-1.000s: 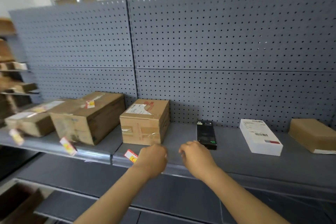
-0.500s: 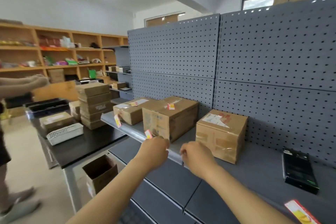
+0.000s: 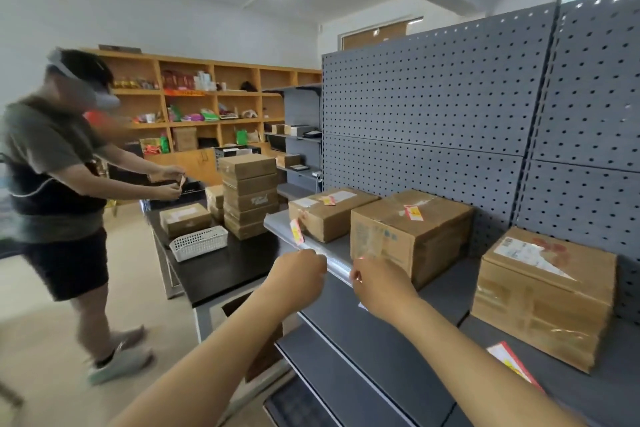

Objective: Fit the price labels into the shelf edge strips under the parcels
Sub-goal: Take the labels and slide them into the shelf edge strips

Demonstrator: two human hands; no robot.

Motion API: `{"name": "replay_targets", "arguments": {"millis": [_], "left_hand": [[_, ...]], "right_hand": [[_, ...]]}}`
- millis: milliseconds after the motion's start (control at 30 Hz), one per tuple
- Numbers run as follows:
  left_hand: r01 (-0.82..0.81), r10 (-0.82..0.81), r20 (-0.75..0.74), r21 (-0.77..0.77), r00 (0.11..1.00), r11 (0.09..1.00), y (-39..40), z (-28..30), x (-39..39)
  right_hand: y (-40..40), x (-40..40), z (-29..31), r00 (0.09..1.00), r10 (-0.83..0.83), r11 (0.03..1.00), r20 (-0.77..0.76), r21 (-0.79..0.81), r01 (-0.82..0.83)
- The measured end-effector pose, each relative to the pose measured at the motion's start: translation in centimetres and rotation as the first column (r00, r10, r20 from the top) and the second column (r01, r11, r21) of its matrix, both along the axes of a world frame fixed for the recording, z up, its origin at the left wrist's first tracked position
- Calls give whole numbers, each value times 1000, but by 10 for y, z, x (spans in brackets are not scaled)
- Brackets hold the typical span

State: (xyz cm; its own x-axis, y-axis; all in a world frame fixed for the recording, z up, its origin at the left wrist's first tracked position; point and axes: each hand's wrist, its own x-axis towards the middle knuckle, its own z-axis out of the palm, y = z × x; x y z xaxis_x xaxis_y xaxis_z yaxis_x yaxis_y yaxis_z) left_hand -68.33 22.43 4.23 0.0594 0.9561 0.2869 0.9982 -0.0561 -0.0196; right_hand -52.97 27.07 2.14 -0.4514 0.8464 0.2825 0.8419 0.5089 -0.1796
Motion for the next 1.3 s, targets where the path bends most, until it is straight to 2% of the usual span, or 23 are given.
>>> {"name": "replay_targets", "arguments": {"millis": [433, 600, 800, 900, 1033, 1200, 1300], "left_hand": [[44, -49, 60, 74, 997, 996, 114, 30, -5], [88, -93, 39, 107, 995, 990, 162, 36, 1], [162, -168, 70, 77, 983, 984, 213, 36, -1], [248, -257, 128, 78, 958, 965, 240, 34, -5], [355, -366, 137, 102, 920, 929, 268, 30, -9], [501, -523, 182, 155, 833, 851, 288, 28, -12], [577, -605, 175, 187, 777, 795, 289, 23, -11]], "right_hand": [[103, 0, 47, 996, -31, 997, -83, 65, 36], [148, 8, 51, 987, -133, 984, -88, 109, 142], [185, 22, 40, 932, -354, 919, -80, 157, 362], [198, 24, 36, 886, -460, 883, -67, 72, 464], [196, 17, 27, 852, -515, 857, -93, -47, 513], [172, -3, 27, 855, -497, 864, -148, 7, 504], [154, -11, 24, 870, -490, 868, -56, 53, 493]]}}
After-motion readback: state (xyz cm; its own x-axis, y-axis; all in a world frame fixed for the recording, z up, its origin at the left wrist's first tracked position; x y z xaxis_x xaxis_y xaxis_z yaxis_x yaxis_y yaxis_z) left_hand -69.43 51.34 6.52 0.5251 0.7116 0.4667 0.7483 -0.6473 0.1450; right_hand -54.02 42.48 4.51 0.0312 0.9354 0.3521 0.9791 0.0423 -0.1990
